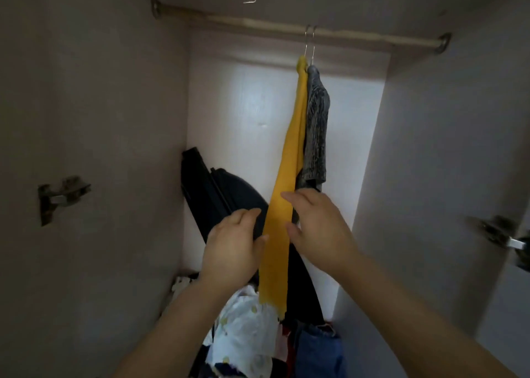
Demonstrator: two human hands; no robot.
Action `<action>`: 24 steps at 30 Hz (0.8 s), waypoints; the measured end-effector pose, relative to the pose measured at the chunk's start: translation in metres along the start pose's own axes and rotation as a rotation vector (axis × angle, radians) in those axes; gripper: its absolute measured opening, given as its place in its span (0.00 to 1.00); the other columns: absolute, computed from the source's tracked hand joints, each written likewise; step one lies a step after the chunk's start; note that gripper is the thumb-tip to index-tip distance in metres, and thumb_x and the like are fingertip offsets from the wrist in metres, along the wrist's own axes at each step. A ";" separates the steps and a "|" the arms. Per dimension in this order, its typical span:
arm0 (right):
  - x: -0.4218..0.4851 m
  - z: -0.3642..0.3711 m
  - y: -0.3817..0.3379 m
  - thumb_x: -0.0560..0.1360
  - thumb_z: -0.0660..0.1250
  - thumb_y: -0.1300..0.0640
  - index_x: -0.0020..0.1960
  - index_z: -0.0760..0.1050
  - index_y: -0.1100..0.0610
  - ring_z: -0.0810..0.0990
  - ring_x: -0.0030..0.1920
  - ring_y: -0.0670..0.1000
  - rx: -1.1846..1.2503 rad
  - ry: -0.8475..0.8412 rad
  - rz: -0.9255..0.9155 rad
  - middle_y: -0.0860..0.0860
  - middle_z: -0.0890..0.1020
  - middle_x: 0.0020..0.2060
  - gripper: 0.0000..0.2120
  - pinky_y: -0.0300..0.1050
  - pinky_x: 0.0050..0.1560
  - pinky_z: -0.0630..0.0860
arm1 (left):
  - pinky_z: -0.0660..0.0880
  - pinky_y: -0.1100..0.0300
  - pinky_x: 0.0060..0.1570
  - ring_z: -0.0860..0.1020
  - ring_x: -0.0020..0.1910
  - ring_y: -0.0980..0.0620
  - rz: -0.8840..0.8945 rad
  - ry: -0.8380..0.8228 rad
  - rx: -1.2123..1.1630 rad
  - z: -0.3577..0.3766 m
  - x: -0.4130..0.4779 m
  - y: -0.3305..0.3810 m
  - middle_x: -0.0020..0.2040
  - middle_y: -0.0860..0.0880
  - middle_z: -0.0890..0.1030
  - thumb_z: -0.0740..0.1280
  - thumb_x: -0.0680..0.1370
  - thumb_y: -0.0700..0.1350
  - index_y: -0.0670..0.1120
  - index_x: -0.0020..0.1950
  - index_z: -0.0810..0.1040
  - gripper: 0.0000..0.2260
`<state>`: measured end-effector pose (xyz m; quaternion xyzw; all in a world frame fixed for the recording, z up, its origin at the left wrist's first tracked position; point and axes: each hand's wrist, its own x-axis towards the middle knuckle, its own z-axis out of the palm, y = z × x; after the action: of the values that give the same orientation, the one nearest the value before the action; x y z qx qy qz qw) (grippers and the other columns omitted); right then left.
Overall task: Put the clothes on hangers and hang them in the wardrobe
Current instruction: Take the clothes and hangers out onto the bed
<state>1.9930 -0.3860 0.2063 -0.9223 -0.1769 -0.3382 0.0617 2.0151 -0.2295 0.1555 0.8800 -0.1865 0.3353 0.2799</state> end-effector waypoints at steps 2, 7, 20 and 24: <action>0.033 -0.005 0.006 0.75 0.65 0.60 0.70 0.66 0.58 0.68 0.63 0.58 -0.030 0.094 -0.070 0.57 0.72 0.64 0.24 0.49 0.64 0.66 | 0.65 0.56 0.62 0.67 0.67 0.50 -0.009 0.049 -0.021 0.000 0.027 -0.002 0.70 0.49 0.68 0.62 0.78 0.50 0.48 0.72 0.63 0.23; 0.108 -0.017 0.016 0.68 0.70 0.67 0.65 0.70 0.66 0.75 0.57 0.62 -0.129 0.370 -0.197 0.61 0.76 0.58 0.27 0.49 0.57 0.72 | 0.61 0.63 0.62 0.65 0.68 0.51 -0.027 0.144 -0.128 0.001 0.098 -0.016 0.70 0.48 0.67 0.62 0.78 0.47 0.47 0.72 0.64 0.22; 0.281 -0.009 0.068 0.79 0.56 0.46 0.75 0.52 0.59 0.53 0.73 0.58 -0.525 0.327 0.017 0.56 0.58 0.73 0.30 0.53 0.72 0.52 | 0.59 0.66 0.60 0.67 0.67 0.54 0.170 0.230 -0.216 0.030 0.248 -0.054 0.69 0.51 0.68 0.63 0.78 0.49 0.50 0.71 0.65 0.22; 0.279 -0.017 0.121 0.78 0.57 0.46 0.74 0.55 0.59 0.56 0.73 0.57 -0.544 0.366 0.120 0.57 0.60 0.73 0.30 0.51 0.72 0.50 | 0.59 0.66 0.60 0.66 0.67 0.57 0.203 0.205 -0.246 0.046 0.266 -0.070 0.70 0.54 0.67 0.63 0.78 0.51 0.52 0.71 0.64 0.22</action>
<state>2.2247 -0.4229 0.4004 -0.8376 -0.0114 -0.5289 -0.1364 2.2609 -0.2409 0.2859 0.7771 -0.2845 0.4243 0.3676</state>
